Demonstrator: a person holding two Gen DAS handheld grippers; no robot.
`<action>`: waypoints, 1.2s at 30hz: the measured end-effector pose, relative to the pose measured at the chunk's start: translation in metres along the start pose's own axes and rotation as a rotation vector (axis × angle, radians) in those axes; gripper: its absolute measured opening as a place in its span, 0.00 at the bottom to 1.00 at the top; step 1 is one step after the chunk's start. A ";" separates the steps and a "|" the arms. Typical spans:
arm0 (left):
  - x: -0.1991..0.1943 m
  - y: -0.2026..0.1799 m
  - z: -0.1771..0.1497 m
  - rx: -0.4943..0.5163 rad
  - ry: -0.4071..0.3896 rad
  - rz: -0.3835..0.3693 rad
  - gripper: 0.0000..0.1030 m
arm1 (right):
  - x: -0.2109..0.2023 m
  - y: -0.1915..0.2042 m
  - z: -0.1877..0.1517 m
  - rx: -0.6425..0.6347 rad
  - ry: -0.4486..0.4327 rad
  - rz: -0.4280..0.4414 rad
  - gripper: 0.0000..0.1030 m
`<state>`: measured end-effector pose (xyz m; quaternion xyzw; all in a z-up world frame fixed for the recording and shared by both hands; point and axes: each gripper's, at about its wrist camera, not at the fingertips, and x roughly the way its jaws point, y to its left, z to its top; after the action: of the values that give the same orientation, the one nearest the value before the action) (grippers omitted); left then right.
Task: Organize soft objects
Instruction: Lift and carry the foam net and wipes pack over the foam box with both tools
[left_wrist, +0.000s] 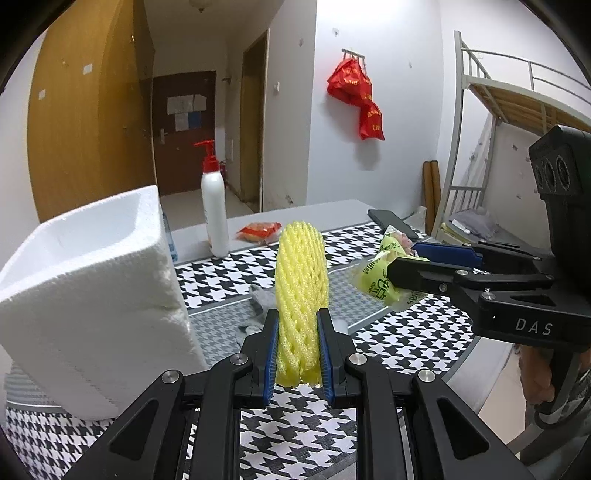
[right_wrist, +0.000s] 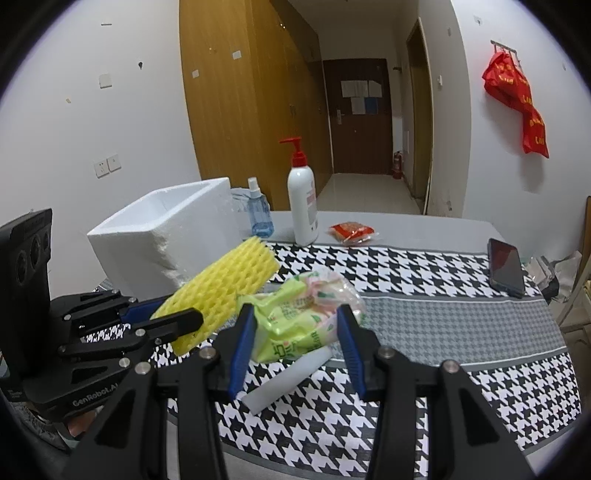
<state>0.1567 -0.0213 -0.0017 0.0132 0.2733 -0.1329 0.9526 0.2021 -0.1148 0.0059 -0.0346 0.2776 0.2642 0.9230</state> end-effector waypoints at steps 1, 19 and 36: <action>-0.002 0.000 0.000 0.000 -0.004 0.004 0.20 | -0.001 0.001 0.000 -0.002 -0.002 -0.001 0.48; -0.039 0.013 0.010 -0.001 -0.092 0.090 0.20 | -0.016 0.027 0.015 -0.056 -0.066 0.044 0.48; -0.066 0.024 0.014 -0.009 -0.160 0.162 0.20 | -0.019 0.054 0.026 -0.110 -0.097 0.099 0.48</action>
<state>0.1163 0.0169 0.0441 0.0204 0.1951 -0.0550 0.9790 0.1743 -0.0723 0.0421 -0.0588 0.2189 0.3256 0.9180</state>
